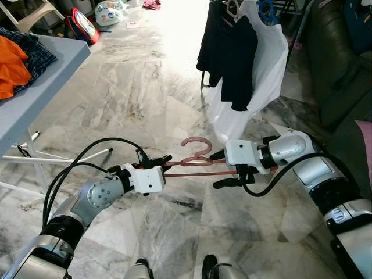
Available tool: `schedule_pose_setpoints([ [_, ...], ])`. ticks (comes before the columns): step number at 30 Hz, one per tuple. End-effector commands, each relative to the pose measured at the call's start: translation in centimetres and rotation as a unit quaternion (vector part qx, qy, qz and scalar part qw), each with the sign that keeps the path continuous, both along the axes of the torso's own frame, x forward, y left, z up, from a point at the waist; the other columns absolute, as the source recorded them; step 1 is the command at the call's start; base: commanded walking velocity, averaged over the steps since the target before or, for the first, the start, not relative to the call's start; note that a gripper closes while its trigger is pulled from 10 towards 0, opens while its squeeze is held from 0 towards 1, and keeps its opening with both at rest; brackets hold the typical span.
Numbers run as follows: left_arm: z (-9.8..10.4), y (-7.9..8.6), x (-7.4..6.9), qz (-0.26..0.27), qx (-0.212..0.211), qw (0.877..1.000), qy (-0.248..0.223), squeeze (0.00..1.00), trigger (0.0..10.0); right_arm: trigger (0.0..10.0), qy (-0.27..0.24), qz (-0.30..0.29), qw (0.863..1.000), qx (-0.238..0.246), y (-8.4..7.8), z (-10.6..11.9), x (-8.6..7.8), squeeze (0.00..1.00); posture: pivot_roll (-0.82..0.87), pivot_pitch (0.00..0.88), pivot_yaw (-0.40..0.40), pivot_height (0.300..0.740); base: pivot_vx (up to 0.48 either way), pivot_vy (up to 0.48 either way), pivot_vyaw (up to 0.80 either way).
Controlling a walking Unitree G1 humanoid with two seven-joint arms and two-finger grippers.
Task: Hang hanger
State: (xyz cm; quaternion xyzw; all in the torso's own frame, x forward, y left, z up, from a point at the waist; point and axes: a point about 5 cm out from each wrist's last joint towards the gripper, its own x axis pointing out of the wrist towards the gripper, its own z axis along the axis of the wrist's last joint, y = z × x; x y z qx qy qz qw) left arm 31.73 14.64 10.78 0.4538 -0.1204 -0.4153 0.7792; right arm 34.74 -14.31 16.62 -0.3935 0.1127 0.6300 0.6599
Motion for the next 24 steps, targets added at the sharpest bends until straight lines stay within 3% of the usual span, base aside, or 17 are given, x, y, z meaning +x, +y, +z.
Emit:
schedule_pose_setpoints([
  [1,-0.46,0.26,-0.31,-0.008,0.014,1.0,0.008,0.0,10.0,0.0,0.001,0.012,1.0,-0.014,-0.09,0.3,0.08,0.0,0.09,0.239,0.024,0.74,0.0,0.0,0.0],
  [9,-0.45,0.25,-0.32,-0.01,0.014,1.0,0.008,0.0,10.0,0.0,-0.001,0.001,1.0,-0.031,-0.78,0.57,0.58,0.0,0.09,0.241,0.028,0.74,0.0,0.0,0.0],
  [24,-0.46,-0.02,-0.42,-0.015,0.011,1.0,0.008,0.0,10.0,0.0,0.008,0.002,0.999,-0.037,-0.3,-0.34,0.67,0.0,0.09,0.244,0.03,0.74,0.0,0.0,0.0],
])
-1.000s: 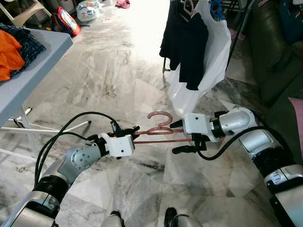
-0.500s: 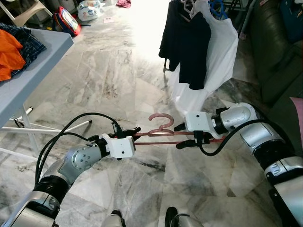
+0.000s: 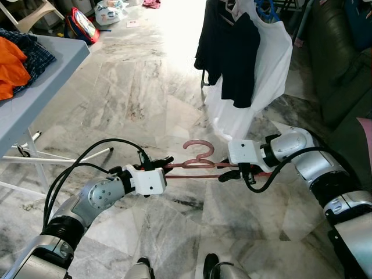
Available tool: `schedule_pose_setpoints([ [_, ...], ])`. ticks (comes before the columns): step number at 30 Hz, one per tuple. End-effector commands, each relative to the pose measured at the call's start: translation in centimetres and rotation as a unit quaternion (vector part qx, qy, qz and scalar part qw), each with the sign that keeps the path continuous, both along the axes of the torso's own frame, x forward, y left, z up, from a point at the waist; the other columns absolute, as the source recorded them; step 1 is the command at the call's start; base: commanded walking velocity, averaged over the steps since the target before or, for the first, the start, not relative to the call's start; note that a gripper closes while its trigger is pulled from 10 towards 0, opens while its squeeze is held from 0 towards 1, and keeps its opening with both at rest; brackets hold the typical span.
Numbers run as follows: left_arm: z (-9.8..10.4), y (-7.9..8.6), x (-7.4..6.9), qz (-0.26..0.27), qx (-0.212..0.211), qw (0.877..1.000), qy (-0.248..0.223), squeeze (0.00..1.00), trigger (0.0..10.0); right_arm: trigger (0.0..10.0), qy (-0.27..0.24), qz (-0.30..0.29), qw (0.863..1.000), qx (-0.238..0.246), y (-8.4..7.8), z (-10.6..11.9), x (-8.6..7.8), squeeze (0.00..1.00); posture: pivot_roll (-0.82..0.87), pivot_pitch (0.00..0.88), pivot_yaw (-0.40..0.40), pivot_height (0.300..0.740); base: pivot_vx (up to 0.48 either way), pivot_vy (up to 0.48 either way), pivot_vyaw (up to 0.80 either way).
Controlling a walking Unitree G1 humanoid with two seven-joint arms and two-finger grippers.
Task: Hang hanger
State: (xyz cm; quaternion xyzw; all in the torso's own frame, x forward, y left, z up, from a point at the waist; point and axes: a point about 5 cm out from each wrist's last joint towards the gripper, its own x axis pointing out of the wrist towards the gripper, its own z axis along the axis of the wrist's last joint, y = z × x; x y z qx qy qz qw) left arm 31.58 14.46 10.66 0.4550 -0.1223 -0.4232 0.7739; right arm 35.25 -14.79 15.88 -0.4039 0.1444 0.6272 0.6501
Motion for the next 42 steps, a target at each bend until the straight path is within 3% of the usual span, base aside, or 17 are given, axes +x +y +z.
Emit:
schedule_pose_setpoints([
  [1,-0.4,0.2,-0.3,-0.006,0.007,1.0,0.007,0.0,10.0,0.0,-0.008,0.006,1.0,-0.005,0.1,0.5,0.2,0.0,0.09,0.244,0.031,0.74,0.0,0.0,0.0],
  [12,-0.7,0.0,-0.5,-0.011,0.007,1.0,0.015,0.0,10.0,0.0,-0.015,-0.007,1.0,0.0,-0.2,0.6,0.5,0.0,0.08,0.242,0.038,0.74,0.0,0.0,0.0],
  [13,-0.7,0.0,-0.5,-0.01,0.003,1.0,0.016,1.0,10.0,0.0,-0.015,-0.008,1.0,0.0,-0.2,0.5,0.5,0.0,0.08,0.242,0.038,0.74,0.0,0.0,0.0],
  [18,0.0,0.0,-0.2,-0.002,-0.027,1.0,0.002,1.0,10.0,0.0,-0.015,-0.014,1.0,0.001,-0.5,0.3,0.4,0.0,0.08,0.244,0.036,0.74,0.0,0.0,0.0],
  [21,1.3,-0.1,0.3,0.009,-0.067,0.997,-0.028,1.0,10.0,0.0,-0.018,-0.019,1.0,0.003,-0.7,-0.1,0.3,0.0,0.08,0.242,0.034,0.74,0.0,0.0,0.0],
  [24,1.7,-0.4,0.3,0.004,-0.089,0.996,-0.021,1.0,10.0,0.0,-0.029,-0.031,0.999,0.013,-0.7,-0.3,0.4,0.0,0.08,0.237,0.033,0.74,0.0,0.0,0.0],
  [32,0.1,-0.4,-0.8,-0.026,-0.069,0.997,0.037,1.0,10.0,0.0,-0.07,-0.086,0.993,0.036,-0.9,-0.7,0.8,0.0,0.08,0.231,0.031,0.74,0.0,0.0,0.0],
  [38,-0.2,-0.4,-0.9,-0.032,-0.067,0.996,0.05,1.0,10.0,0.0,-0.074,-0.103,0.991,0.038,-1.1,-1.8,0.4,0.0,0.08,0.231,0.027,0.74,0.0,0.0,0.0],
  [41,0.1,0.1,-0.5,-0.011,-0.078,0.996,0.04,1.0,10.0,0.0,-0.076,-0.137,0.987,0.046,-1.5,-3.2,0.0,0.0,0.08,0.229,0.026,0.74,0.0,0.0,0.0],
  [42,0.4,0.4,-0.1,0.017,-0.103,0.994,0.034,1.0,10.0,0.0,-0.078,-0.157,0.983,0.053,-1.7,-3.6,-0.1,0.0,0.08,0.229,0.026,0.74,0.0,0.0,0.0],
])
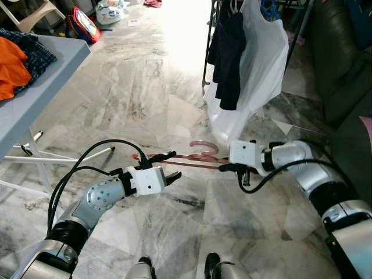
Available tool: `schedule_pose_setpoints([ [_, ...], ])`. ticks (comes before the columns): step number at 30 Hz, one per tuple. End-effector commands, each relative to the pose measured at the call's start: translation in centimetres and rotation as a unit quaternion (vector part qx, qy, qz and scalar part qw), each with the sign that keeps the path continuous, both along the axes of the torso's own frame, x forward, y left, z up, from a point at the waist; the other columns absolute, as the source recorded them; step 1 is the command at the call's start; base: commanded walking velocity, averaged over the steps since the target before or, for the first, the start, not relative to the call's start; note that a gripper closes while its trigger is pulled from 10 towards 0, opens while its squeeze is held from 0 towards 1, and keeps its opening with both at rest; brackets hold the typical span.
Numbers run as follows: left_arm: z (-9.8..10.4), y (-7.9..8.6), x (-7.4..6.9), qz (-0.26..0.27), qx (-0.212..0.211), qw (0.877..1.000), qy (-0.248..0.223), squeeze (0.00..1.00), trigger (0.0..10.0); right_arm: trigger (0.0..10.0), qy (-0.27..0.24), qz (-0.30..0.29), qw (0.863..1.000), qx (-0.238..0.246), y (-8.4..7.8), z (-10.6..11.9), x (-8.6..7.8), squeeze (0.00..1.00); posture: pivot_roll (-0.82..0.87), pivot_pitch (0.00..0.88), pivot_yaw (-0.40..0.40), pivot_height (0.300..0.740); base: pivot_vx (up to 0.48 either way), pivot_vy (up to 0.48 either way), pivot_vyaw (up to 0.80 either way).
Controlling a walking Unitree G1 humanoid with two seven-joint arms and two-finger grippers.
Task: Hang hanger
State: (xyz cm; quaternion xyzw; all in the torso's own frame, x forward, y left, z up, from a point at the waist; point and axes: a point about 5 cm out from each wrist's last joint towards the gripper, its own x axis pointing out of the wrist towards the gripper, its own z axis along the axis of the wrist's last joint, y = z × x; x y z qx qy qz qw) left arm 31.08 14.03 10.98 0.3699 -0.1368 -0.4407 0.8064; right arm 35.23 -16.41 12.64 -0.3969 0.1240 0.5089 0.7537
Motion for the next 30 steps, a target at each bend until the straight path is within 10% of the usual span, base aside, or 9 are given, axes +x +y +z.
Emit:
schedule_pose_setpoints([
  [1,0.3,1.0,0.7,0.055,-0.035,0.998,0.0,1.0,10.0,0.0,-0.01,-0.035,0.999,0.018,-0.2,-0.5,-0.1,0.0,0.08,0.229,0.026,0.74,0.0,0.0,0.0],
  [14,-2.2,4.4,1.2,0.331,-0.213,0.918,0.049,1.0,10.0,0.0,-0.029,-0.263,0.949,0.168,-0.6,-3.5,-1.5,0.0,0.05,0.23,0.002,0.74,0.0,0.0,0.0],
  [16,-3.3,4.4,1.0,0.372,-0.248,0.891,0.082,1.0,10.0,0.0,-0.038,-0.362,0.904,0.224,-1.1,-4.0,-1.6,0.0,0.04,0.228,-0.006,0.74,0.0,0.0,0.0],
  [20,-4.0,4.0,0.9,0.385,-0.265,0.878,0.105,1.0,10.0,0.0,-0.048,-0.416,0.872,0.252,-1.3,-4.3,-1.8,0.0,0.04,0.226,-0.009,0.74,0.0,0.0,0.0],
  [22,-4.6,3.3,0.7,0.393,-0.282,0.865,0.132,1.0,10.0,0.0,-0.066,-0.479,0.829,0.281,-1.3,-4.5,-2.6,0.0,0.03,0.224,-0.008,0.74,0.0,0.0,0.0],
  [23,-4.7,3.0,0.6,0.39,-0.282,0.866,0.136,0.0,10.0,0.0,-0.064,-0.494,0.818,0.288,-1.2,-4.8,-3.0,0.0,0.03,0.224,-0.008,0.74,0.0,0.0,0.0],
  [25,-4.9,2.6,0.6,0.385,-0.29,0.864,0.149,0.0,10.0,0.0,-0.062,-0.52,0.8,0.294,-0.8,-5.3,-3.9,0.0,0.02,0.224,-0.009,0.74,0.0,0.0,0.0],
  [26,-4.9,2.5,0.6,0.383,-0.294,0.862,0.153,0.0,10.0,10.0,-0.059,-0.526,0.798,0.289,-0.7,-5.6,-4.1,0.0,0.02,0.223,-0.008,0.74,0.0,0.0,0.0],
  [30,-4.7,2.3,0.8,0.378,-0.303,0.86,0.162,0.0,10.0,10.0,-0.059,-0.552,0.779,0.293,-0.5,-5.8,-4.8,0.0,0.02,0.223,-0.009,0.74,0.0,0.0,0.0],
])
